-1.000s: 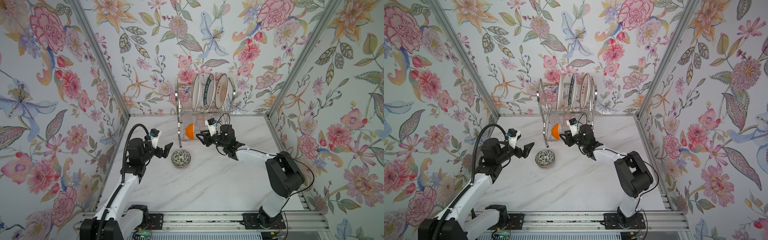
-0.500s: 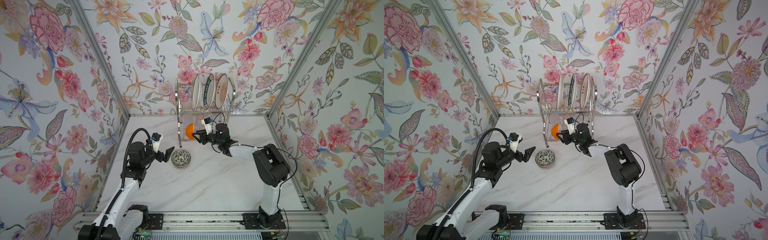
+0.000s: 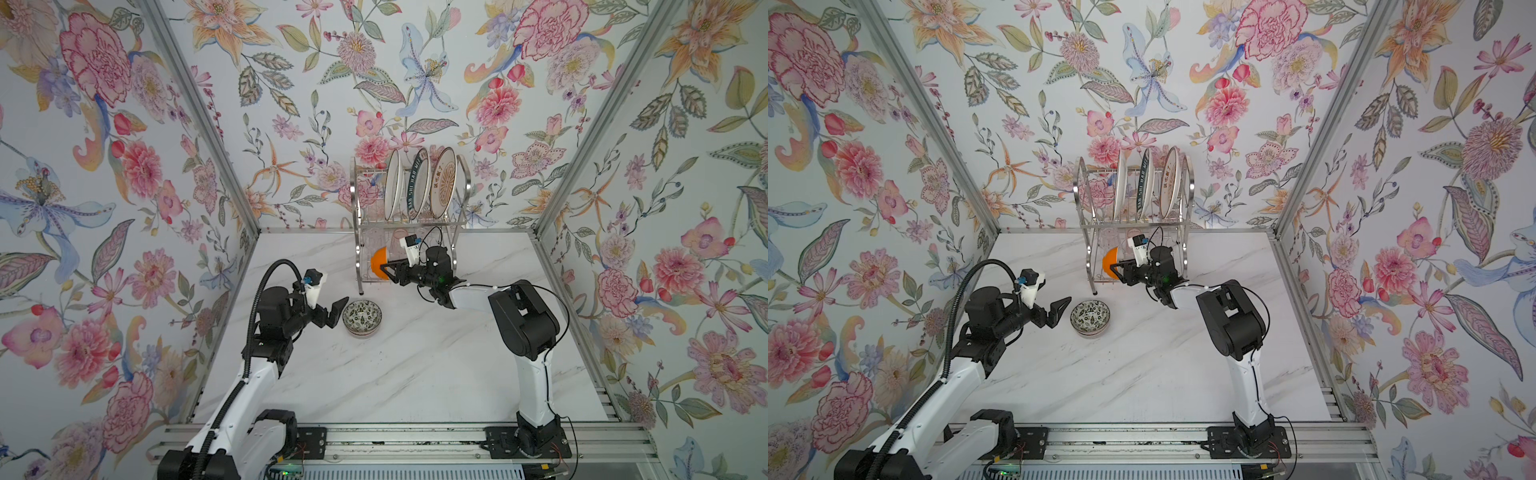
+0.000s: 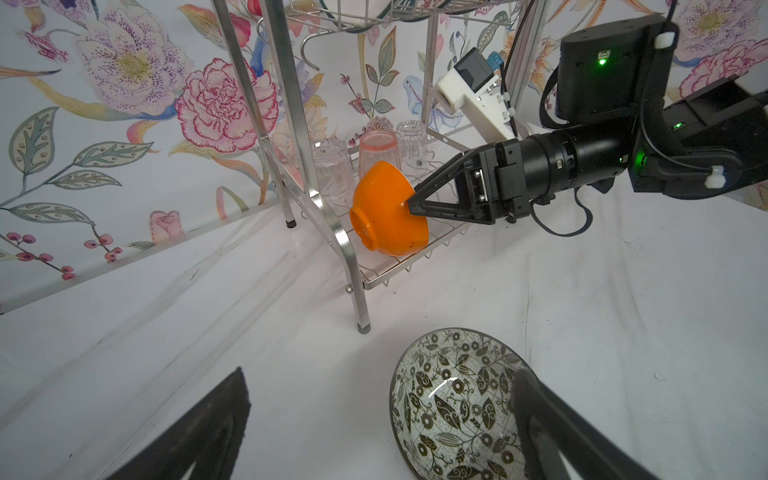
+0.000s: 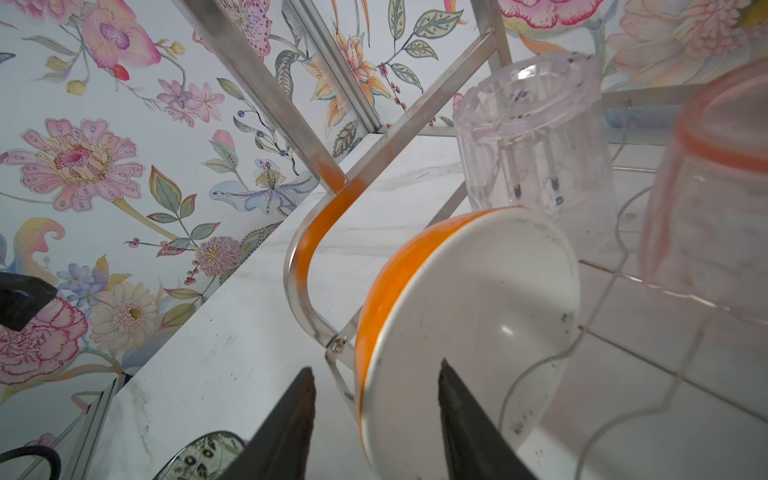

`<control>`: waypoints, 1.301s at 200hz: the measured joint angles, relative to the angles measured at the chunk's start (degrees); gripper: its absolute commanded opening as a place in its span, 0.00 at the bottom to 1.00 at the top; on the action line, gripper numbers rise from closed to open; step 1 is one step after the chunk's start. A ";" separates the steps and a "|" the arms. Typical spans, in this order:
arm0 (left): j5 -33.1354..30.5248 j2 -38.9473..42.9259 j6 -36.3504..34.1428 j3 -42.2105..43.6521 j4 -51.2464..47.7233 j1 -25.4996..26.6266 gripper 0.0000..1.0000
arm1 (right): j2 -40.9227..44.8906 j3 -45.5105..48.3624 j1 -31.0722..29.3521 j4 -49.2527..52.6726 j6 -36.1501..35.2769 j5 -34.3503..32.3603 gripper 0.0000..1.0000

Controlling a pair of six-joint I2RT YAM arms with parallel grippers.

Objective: Unload the mixed dishes from the dish rack
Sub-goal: 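Close the right gripper on the rim of the orange bowl in the rack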

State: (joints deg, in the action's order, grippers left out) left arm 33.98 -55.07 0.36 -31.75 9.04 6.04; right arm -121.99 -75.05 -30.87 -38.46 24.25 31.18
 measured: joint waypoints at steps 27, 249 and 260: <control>0.17 -0.22 -0.02 0.28 -0.04 0.15 0.99 | -1.70 -1.88 0.00 -0.44 1.64 0.79 0.46; 0.15 -1.62 -0.63 0.61 0.15 1.11 0.99 | -5.68 -5.53 0.00 -3.17 10.32 5.75 0.18; 0.13 -1.62 -0.63 0.61 0.15 1.11 0.99 | -5.81 -5.53 0.00 -3.45 10.62 5.92 0.16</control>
State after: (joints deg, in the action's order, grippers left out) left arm 34.11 -56.69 -0.27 -31.14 9.19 7.16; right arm -127.81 -80.58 -30.87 -41.91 34.87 37.10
